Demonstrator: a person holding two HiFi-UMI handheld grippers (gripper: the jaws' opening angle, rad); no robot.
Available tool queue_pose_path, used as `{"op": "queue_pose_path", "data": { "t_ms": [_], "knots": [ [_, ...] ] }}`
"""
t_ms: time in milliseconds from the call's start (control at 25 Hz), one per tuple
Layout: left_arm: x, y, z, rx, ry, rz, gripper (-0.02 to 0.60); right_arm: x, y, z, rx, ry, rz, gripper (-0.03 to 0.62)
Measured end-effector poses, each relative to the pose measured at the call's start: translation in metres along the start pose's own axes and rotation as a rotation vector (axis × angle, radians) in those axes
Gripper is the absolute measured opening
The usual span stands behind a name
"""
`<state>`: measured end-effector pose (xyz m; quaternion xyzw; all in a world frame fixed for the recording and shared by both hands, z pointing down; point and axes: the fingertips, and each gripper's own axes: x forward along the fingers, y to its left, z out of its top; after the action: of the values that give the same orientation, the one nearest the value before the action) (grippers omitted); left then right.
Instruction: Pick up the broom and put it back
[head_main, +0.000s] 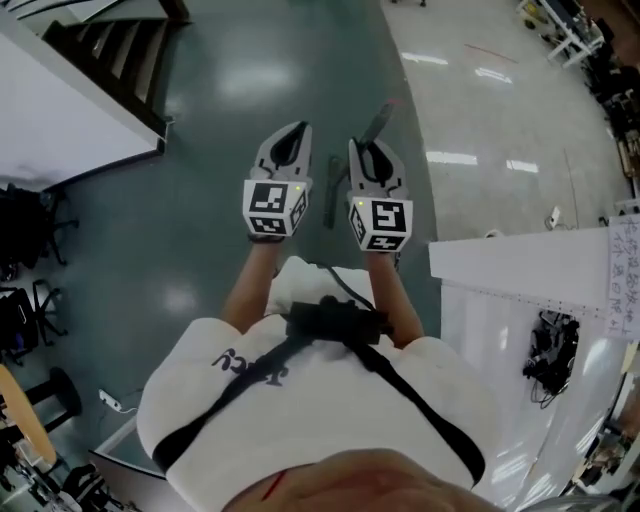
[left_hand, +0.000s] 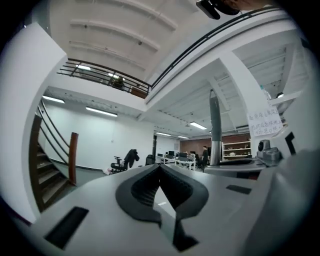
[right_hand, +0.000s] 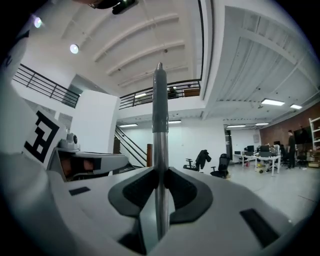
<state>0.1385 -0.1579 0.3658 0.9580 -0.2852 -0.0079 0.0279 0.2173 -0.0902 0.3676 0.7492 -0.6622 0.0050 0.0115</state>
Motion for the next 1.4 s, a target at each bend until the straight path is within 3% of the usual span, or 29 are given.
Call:
{"op": "queue_pose_path", "data": {
  "t_ms": [200,360,600,840,1080,1400],
  "knots": [
    [-0.051,0.085,-0.002,-0.013,-0.013,0.182,0.009,0.051,0.074,-0.005,0.012,0.015,0.153,0.095],
    [-0.107,0.157,-0.002,-0.042,-0.019,0.372,0.009,0.096,0.160,-0.008,0.007,0.048,0.354,0.095],
    [-0.159,0.235,-0.005,-0.068,-0.031,0.578,0.009,0.147,0.262,-0.014,-0.004,0.073,0.594,0.095],
    [-0.184,0.310,-0.006,-0.070,-0.059,0.766,0.009,0.213,0.332,-0.014,0.007,0.076,0.715,0.095],
    [-0.182,0.381,0.005,-0.052,-0.071,0.874,0.009,0.272,0.399,-0.001,-0.004,0.048,0.854,0.095],
    [-0.146,0.452,0.003,-0.058,-0.063,0.911,0.009,0.362,0.411,-0.007,0.029,0.048,0.903,0.095]
  ]
}}
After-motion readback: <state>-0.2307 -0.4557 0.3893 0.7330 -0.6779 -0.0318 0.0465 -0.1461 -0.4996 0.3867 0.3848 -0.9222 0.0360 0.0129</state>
